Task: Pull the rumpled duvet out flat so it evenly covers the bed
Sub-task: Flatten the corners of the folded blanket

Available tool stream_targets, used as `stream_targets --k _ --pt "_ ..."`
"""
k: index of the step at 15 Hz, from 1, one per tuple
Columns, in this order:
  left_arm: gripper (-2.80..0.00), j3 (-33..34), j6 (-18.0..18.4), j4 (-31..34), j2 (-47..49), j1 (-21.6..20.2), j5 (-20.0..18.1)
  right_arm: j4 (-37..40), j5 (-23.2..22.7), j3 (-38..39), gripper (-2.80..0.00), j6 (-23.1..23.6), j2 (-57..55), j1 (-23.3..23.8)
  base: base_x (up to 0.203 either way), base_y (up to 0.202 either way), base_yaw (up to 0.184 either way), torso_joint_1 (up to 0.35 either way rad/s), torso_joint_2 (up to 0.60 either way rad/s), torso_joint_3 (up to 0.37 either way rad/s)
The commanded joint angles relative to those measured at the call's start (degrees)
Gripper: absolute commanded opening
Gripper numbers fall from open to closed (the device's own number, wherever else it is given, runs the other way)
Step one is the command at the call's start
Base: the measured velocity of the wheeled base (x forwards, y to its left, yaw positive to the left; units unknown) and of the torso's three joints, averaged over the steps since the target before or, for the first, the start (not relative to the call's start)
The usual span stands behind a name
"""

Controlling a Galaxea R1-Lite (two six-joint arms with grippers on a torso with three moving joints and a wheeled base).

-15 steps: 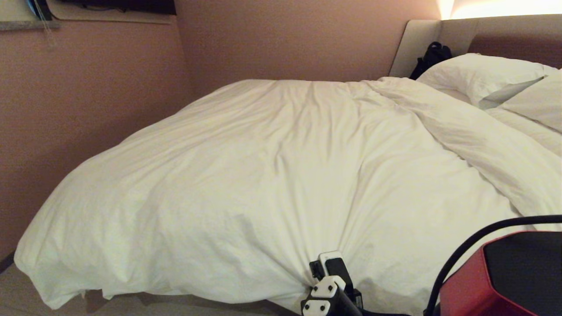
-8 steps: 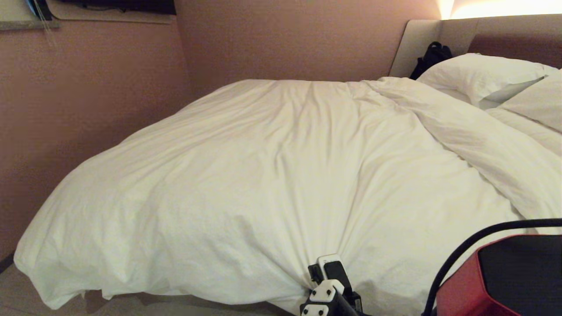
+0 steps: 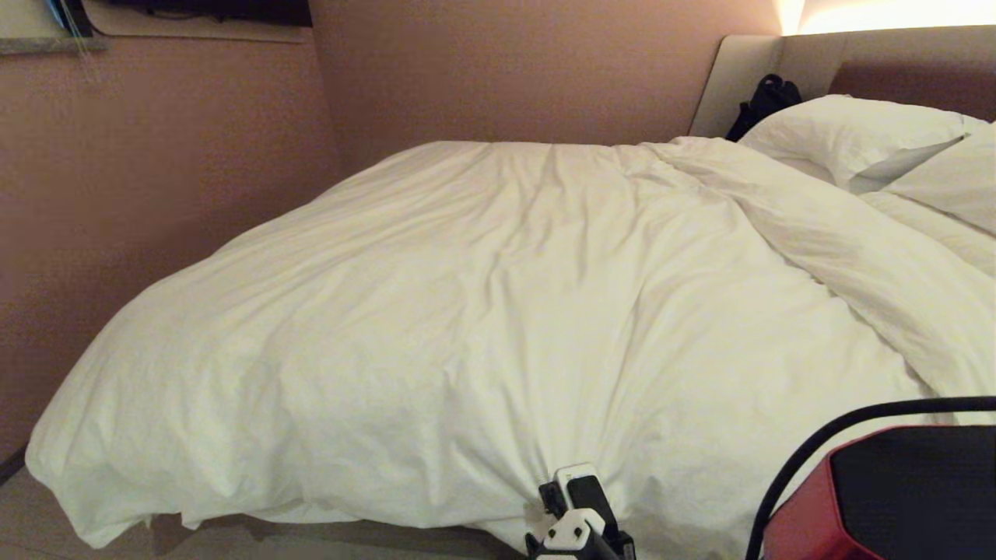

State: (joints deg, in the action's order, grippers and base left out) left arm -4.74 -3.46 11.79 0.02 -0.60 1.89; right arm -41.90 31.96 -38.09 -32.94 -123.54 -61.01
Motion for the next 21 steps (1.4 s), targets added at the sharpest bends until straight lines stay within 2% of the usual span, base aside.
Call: stream_targets --k 1,5,9,10,14,18,21 --pt "-2.80 0.0 -0.1 0.1 0.0 0.0 0.0 -0.5 0.4 0.4 0.00 -0.2 0.7 -0.5 0.000 0.000 0.000 0.000 0.00 0.000" --pt "-2.80 0.0 -0.1 0.1 0.0 0.0 0.0 -0.8 0.9 0.8 0.00 1.2 7.4 -0.4 0.000 0.000 0.000 0.000 0.00 0.000" --pt "-2.80 0.0 -0.1 0.0 0.0 0.0 0.0 -0.8 1.1 -3.7 0.00 4.7 8.9 4.3 0.000 0.000 0.000 0.000 0.00 0.000" --pt "-2.80 0.0 -0.1 0.1 0.0 0.0 0.0 -0.7 1.1 -5.9 -2.80 5.0 7.5 5.3 0.000 0.000 0.000 0.000 0.00 0.000" --pt "-2.80 0.0 -0.1 0.1 0.0 0.0 0.0 -0.7 1.1 -10.9 -2.80 6.6 2.2 9.5 0.000 0.000 0.000 0.000 0.00 0.000" --pt "-2.80 0.0 -0.1 0.1 0.0 0.0 0.0 -1.0 1.1 -11.0 -2.80 6.4 0.2 10.2 0.000 0.000 0.000 0.000 0.00 0.000" --pt "-2.80 0.0 -0.1 0.1 0.0 0.0 0.0 -3.3 1.1 -11.4 -2.80 6.6 -6.2 10.5 0.000 0.000 0.000 0.000 0.00 0.000"
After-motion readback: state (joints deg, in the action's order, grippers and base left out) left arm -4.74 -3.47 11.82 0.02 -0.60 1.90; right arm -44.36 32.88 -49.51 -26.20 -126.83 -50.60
